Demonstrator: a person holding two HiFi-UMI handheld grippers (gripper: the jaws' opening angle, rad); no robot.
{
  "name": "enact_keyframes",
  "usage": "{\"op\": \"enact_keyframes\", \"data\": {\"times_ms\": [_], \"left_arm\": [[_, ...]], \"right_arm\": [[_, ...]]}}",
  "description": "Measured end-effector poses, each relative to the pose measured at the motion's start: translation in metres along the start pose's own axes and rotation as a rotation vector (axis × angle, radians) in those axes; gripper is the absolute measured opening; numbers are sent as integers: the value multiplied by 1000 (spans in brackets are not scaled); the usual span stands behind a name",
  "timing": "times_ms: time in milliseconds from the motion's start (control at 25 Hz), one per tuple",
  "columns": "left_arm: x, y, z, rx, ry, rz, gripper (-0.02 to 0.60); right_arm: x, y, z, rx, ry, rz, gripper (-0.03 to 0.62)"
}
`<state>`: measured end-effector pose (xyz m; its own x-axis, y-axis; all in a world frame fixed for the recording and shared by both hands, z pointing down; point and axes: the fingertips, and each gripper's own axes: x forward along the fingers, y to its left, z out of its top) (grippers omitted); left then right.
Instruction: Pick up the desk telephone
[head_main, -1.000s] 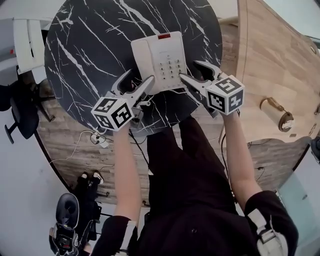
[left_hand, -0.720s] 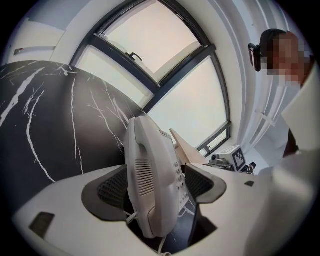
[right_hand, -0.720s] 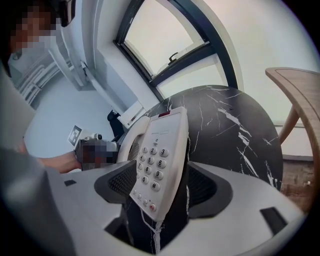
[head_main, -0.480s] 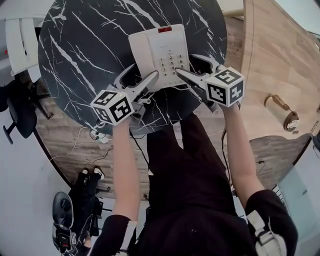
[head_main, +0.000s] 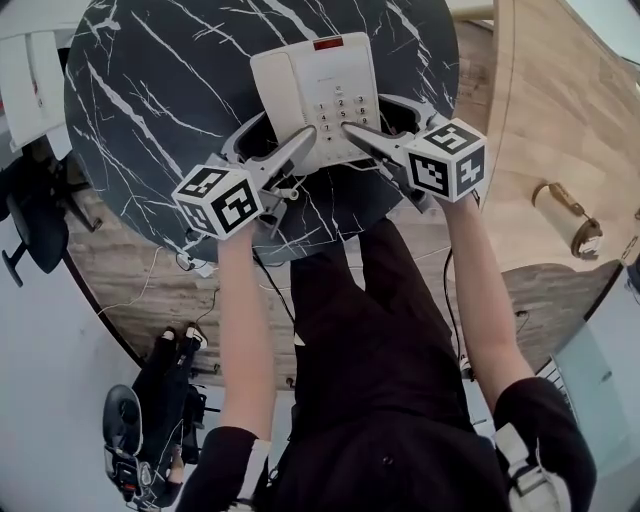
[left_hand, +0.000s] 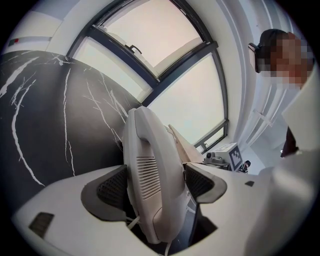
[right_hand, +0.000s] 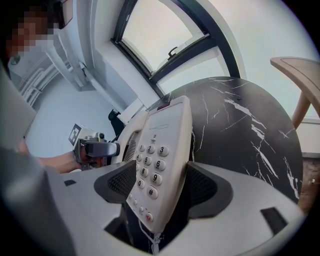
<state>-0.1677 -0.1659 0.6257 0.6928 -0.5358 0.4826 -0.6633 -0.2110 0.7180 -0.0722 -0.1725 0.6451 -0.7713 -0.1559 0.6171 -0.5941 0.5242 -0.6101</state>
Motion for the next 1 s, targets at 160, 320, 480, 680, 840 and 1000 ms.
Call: {"op": "enact_keyframes", "data": {"times_ms": [160,320,480,680,840,1000], "left_arm": [[1,0,-2,5,14,1,364],[1,0,-3,12,21,1,364],[3,1,-4,7,32,-7,365],[2,2,-4,0,32,-3,365],[1,2,-4,-5,22,-1,365],[1,2,-3,-9,9,9,364]], "right_arm": [[2,-3,-1,14,-4,-4,307],[6,-3,-1,19,-6,-18,308],[7,-5,-1,20,-10,-27,307],[8,-6,0,26,-4,-38,307],[8,-6,0,35,-5,-49,308],[9,-6,-1,33,-14,-74,307]]}}
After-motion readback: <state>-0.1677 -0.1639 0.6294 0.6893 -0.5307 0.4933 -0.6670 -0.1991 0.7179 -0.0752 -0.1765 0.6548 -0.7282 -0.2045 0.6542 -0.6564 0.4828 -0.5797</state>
